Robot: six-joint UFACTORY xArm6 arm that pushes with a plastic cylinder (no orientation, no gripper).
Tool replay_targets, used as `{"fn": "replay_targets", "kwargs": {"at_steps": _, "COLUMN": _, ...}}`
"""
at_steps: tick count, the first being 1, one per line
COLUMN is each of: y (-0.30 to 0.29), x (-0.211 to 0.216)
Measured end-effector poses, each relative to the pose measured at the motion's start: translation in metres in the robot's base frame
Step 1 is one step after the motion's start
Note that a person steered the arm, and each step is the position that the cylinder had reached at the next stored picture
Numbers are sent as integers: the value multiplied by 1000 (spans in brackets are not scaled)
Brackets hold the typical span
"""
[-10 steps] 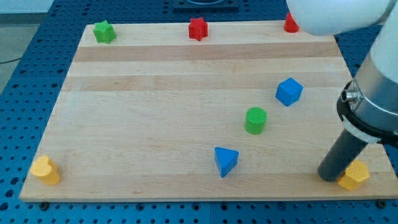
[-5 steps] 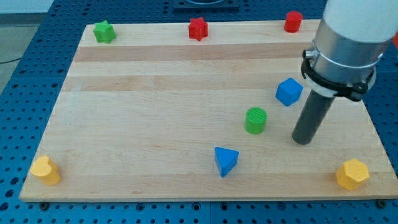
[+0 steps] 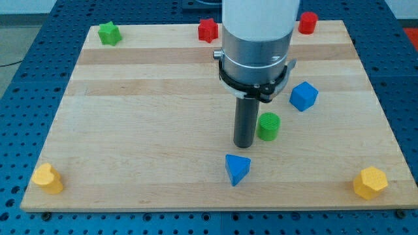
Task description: Move the green circle to the center right
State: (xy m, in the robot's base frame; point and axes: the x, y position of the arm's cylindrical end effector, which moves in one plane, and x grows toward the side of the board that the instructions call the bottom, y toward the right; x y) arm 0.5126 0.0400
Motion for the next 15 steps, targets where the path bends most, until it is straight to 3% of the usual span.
{"fn": "replay_targets", "kwargs": {"at_steps": 5, "y": 124, "x": -26}}
{"fn": "replay_targets", "kwargs": {"at_steps": 7, "y": 139, "x": -12}}
{"fn": "replay_targets", "kwargs": {"at_steps": 9, "y": 156, "x": -45}}
{"fn": "replay_targets", "kwargs": {"at_steps": 11, "y": 169, "x": -16}}
{"fn": "replay_targets", "kwargs": {"at_steps": 15, "y": 157, "x": -92}}
